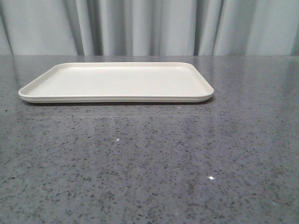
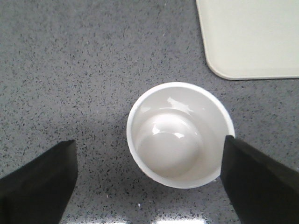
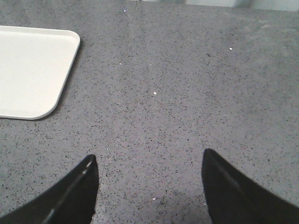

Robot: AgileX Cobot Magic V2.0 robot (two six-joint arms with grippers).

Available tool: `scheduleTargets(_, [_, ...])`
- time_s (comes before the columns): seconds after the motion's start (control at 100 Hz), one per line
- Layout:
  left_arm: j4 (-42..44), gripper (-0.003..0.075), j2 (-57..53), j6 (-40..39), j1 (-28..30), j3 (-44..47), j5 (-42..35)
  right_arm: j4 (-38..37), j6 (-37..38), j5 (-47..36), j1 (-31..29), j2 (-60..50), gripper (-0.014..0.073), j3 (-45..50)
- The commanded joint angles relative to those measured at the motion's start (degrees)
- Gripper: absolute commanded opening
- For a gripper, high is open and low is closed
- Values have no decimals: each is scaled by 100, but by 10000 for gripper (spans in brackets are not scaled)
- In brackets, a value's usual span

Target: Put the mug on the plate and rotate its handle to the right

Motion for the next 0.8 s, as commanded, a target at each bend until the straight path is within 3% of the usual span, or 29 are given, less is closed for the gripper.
scheduleTargets(0.0, [60, 606, 266, -70, 10, -170, -234, -27, -40, -417, -21, 72, 484, -190])
scheduleTargets(0.6, [255, 596, 1751, -59, 10, -170, -421, -27, -40, -417, -21, 72, 484, -190])
scheduleTargets(0.79, [255, 498, 2006, -37, 10, -170, -516, -32, -40, -416, -21, 72, 484, -190])
